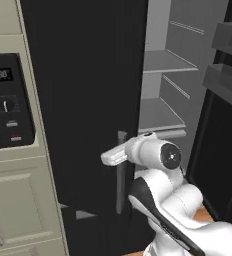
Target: Gather the carrot and sweet potato from the fridge and place them on a tray on the dining counter. Then gather the fishs from the fridge and place them on the other tray.
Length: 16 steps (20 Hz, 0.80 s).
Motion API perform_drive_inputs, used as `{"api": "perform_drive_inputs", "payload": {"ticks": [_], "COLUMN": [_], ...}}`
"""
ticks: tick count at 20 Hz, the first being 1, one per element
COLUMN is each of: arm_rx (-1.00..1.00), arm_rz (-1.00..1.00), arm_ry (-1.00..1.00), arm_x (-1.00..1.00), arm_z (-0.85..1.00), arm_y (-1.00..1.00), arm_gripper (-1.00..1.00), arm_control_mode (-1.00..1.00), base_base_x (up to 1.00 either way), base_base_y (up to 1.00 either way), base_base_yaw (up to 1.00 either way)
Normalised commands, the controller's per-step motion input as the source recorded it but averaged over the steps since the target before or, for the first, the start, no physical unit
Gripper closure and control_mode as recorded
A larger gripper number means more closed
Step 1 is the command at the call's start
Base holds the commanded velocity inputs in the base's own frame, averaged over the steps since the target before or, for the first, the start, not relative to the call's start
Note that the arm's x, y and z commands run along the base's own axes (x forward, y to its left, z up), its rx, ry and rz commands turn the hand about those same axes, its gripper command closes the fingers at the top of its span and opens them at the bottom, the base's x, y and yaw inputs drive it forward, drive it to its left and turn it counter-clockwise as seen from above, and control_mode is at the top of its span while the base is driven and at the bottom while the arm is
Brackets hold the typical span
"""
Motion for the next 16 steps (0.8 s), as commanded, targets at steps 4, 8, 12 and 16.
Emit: {"api": "perform_drive_inputs", "payload": {"ticks": [4,8,12,16], "arm_rx": [0.0,0.04,0.12,0.21], "arm_rz": [0.0,0.0,0.02,0.02], "arm_ry": [-0.32,-0.32,-0.3,-0.27], "arm_x": [-0.94,-0.9,-0.79,-1.0], "arm_z": [0.09,0.17,0.13,0.06], "arm_y": [0.0,-0.34,-0.59,-0.52], "arm_gripper": [-1.0,-1.0,-1.0,-1.0], "arm_control_mode": [-1.0,-1.0,-1.0,-1.0], "base_base_x": [0.0,0.0,0.0,0.0], "base_base_y": [0.0,0.0,0.0,0.0], "base_base_yaw": [0.0,0.0,0.0,0.0]}}
